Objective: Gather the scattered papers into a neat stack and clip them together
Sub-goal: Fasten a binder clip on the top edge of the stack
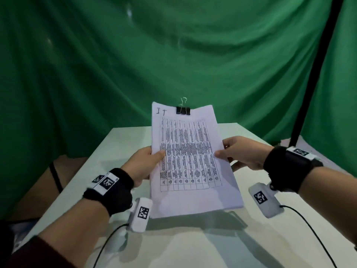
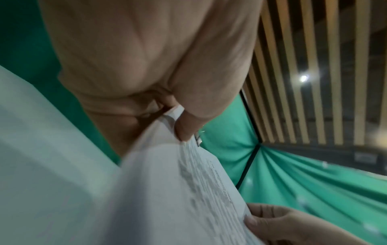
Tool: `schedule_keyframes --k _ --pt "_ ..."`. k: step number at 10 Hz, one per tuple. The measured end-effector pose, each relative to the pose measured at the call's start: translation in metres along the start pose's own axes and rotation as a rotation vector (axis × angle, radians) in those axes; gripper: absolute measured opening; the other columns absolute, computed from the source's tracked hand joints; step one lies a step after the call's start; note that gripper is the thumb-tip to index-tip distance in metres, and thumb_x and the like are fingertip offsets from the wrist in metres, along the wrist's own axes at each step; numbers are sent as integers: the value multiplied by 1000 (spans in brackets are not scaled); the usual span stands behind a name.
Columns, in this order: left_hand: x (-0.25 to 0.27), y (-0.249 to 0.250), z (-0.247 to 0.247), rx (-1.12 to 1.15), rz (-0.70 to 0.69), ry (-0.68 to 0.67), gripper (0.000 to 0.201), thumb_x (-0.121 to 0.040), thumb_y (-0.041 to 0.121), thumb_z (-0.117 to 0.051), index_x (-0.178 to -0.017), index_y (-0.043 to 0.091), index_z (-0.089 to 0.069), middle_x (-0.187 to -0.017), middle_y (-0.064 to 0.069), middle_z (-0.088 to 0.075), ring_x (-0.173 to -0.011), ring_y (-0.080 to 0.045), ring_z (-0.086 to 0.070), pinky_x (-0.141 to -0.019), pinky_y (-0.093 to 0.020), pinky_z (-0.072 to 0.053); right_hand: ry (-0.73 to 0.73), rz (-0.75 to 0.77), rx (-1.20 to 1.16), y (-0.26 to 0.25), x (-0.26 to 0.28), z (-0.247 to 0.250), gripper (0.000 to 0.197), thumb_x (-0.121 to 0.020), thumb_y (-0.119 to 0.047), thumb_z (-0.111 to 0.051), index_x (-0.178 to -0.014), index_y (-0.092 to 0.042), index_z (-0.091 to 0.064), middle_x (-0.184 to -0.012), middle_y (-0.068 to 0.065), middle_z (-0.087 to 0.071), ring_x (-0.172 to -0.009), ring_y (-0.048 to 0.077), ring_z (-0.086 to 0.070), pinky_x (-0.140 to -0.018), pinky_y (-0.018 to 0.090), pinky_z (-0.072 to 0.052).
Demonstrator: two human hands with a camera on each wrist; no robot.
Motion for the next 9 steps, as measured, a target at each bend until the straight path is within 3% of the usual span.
schedule_keyframes --k 1,2,3,4,5,6,7,8,9 --pt "15 -14 -2 -194 106 -94 32 -106 41 -60 -120 14 -69 -103 0 -83 -91 -21 -80 -79 -39 -66 -102 -77 69 23 -3 -15 17 -103 -18 -67 -111 -5 -75 -95 6 -83 -77 18 -78 -64 32 -63" --pt "24 -30 -9 -352 176 -162 24 -104 39 -64 -107 16 -70 -77 9 -80 -68 -9 -72 -63 -28 -63 -157 -151 121 45 -7 -29 24 -101 -18 -70 -114 3 -73 -97 15 -80 -78 23 -75 -63 34 -63" --pt "23 -44 -10 -499 239 -186 30 -99 42 -70 -104 13 -70 -86 -3 -78 -64 -14 -67 -58 -26 -59 -205 -223 138 64 -7 -42 26 -99 -16 -74 -104 9 -68 -97 28 -76 -77 29 -72 -61 37 -64" --pt "21 -53 -12 -631 282 -167 37 -97 44 -72 -102 8 -67 -78 -4 -74 -51 -12 -65 -49 -23 -53 -213 -252 174 73 -4 -52 26 -96 -14 -77 -105 4 -60 -81 22 -64 -68 33 -66 -57 39 -64" --pt "24 -54 -13 -733 323 -181 43 -96 50 -71 -94 9 -62 -68 -5 -74 -42 -13 -64 -47 -24 -54 -209 -241 201 73 0 -56 52 -95 -12 -77 -135 7 -48 -86 25 -69 -71 36 -69 -63 46 -66" --pt "24 -52 -4 -967 378 -252 60 -92 71 -62 -87 11 -66 -74 -7 -81 -50 -16 -65 -58 -22 -54 -279 -225 356 70 0 -53 74 -94 -18 -78 -148 -5 -28 -71 20 -75 -59 33 -72 -62 45 -66" --pt "5 -50 7 -1138 350 -270 59 -98 69 -51 -86 14 -70 -84 -7 -83 -59 -18 -63 -63 -21 -52 -308 -176 635 60 -18 -42 83 -93 -40 -77 -156 -13 -29 -84 17 -80 -66 29 -73 -68 45 -68" --pt "-29 -45 15 -1136 322 -261 51 -104 55 -50 -86 12 -69 -75 -8 -81 -54 -20 -59 -55 -19 -49 -309 -105 759 44 -47 -30 63 -97 -53 -69 -138 -7 -56 -102 18 -80 -69 25 -72 -71 43 -68" --pt "-68 -36 21 -1086 305 -248 48 -104 53 -52 -81 13 -64 -64 -3 -75 -55 -22 -61 -61 -25 -52 -323 -79 741 28 -82 -25 52 -99 -53 -65 -118 -5 -67 -103 16 -79 -73 27 -74 -76 44 -68"
Point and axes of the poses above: each hand's wrist, its own x-axis away from the middle knuckle, its own z-axis out of the back of the hand, y = z × x, the point moved 5 cm from there along -x, towards the middle knuckle
